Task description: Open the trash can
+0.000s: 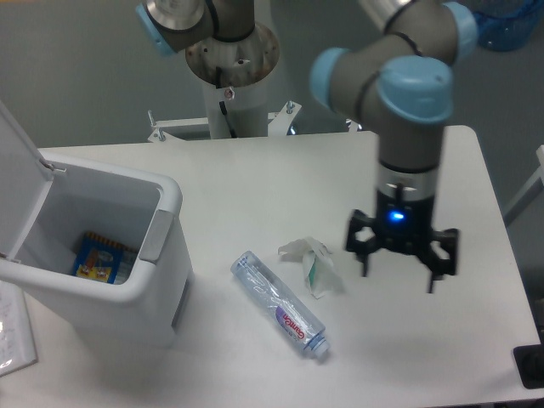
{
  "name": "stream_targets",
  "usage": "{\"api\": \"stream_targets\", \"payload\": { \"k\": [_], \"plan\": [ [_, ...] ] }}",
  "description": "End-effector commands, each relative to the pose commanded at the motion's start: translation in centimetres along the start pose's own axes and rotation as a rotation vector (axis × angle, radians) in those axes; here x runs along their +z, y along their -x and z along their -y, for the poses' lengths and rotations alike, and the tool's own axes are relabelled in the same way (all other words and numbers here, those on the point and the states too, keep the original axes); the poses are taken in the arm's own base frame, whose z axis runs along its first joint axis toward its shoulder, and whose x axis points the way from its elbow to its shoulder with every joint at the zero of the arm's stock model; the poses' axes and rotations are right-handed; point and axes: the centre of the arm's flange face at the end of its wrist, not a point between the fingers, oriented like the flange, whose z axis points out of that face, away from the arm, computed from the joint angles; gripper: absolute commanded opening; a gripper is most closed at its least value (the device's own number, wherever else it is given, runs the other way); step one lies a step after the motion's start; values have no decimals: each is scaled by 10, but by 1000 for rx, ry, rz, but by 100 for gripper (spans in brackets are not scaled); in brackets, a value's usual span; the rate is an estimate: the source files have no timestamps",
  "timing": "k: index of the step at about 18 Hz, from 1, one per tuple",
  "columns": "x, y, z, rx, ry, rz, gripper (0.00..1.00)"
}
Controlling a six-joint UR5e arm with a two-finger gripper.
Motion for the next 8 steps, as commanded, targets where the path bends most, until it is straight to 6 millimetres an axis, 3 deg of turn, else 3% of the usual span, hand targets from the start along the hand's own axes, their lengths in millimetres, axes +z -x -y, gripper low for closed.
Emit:
{"api": "stream_targets", "payload": {
  "k": [4,8],
  "plan": [
    [27,13,-18,220,222,-13,100],
    [38,9,-20,243,261,-25,100]
  ]
}}
